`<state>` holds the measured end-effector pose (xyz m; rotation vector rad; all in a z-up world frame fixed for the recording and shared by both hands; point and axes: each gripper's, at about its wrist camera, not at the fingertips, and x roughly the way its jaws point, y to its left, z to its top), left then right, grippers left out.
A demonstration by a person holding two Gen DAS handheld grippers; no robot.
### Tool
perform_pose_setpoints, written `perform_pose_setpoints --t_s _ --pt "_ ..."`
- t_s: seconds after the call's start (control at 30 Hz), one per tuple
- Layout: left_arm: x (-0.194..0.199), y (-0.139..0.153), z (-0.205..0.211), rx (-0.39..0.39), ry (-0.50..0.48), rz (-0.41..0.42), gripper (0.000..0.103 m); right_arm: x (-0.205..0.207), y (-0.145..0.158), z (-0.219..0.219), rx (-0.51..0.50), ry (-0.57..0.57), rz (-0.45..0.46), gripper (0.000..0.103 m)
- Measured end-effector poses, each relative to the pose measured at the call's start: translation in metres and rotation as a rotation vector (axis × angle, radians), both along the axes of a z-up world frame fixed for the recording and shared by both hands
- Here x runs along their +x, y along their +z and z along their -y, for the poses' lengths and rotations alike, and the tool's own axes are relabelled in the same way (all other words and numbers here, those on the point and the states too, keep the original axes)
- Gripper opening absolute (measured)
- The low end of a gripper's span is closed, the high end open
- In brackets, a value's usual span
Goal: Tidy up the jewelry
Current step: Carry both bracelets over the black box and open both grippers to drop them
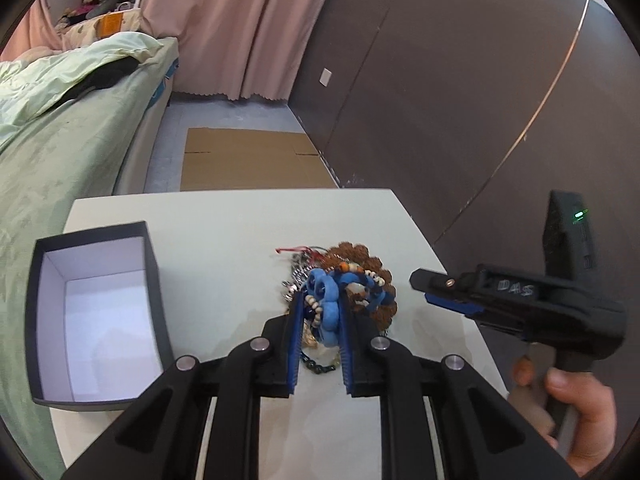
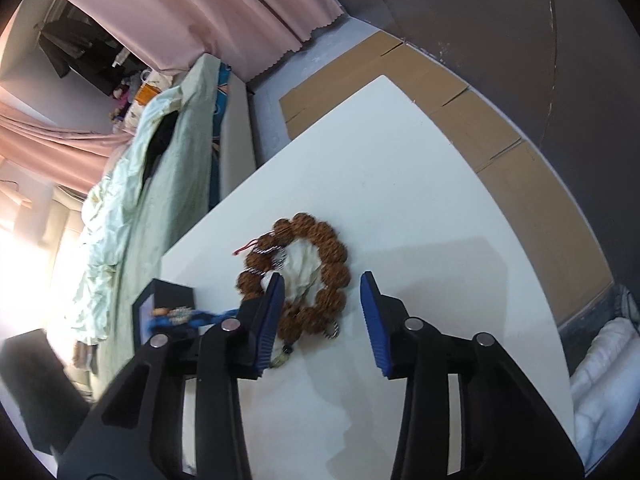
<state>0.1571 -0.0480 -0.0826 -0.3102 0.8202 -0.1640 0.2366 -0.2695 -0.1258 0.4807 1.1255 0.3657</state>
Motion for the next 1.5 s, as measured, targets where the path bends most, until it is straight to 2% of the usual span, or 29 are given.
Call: perform_pose_setpoints --t_s 0.13,0.4,0.5,0.53,0.63,0.73,1.03,1.3,1.37,1.4,1.43,1.5 --pt "-0.007 0.009 -0.012 -0.017 0.02 0.017 0.014 0.005 -0.007 -0.004 -0.014 -0.002 -0.015 0.037" --pt "-0.018 0.024 -0.031 -0.037 0.06 0.045 0.014 0.014 -0.023 -0.031 -0.118 0.016 -0.026 0.036" --pt "-0.022 0.028 -0.035 -0.041 0.07 0.051 0.014 0.015 -0.022 -0.039 -0.173 0.02 0.001 0.029" --pt "-0.024 0.029 -0.037 -0.04 0.073 0.053 0.014 0.014 -0.022 -0.04 -0.187 0.017 0.005 0.019" --pt "-0.032 0.033 -0.042 -0.034 0.085 0.061 0.014 0.012 -0.026 -0.038 -0.143 0.014 -0.017 0.019" --pt "-0.041 0.04 -0.05 -0.015 0.112 0.075 0.014 0.007 -0.019 -0.03 -0.049 0.006 -0.013 0.019" --pt "-0.066 0.053 -0.089 0.006 0.213 0.088 0.014 -0.023 0.027 -0.032 0.055 0.043 0.123 0.019" --pt "-0.073 0.05 -0.11 0.018 0.272 0.072 0.015 -0.052 0.059 -0.038 0.092 0.065 0.221 0.019" --pt "-0.074 0.049 -0.112 0.025 0.278 0.063 0.024 -0.057 0.065 -0.039 0.107 0.068 0.24 0.019" --pt "-0.074 0.049 -0.113 0.029 0.284 0.063 0.055 -0.06 0.068 -0.04 0.112 0.069 0.249 0.019" --pt "-0.077 0.052 -0.114 0.039 0.298 0.079 0.091 -0.063 0.073 -0.041 0.123 0.072 0.263 0.019" --pt "-0.086 0.06 -0.114 0.047 0.32 0.149 0.096 -0.068 0.079 -0.043 0.141 0.079 0.285 0.019"
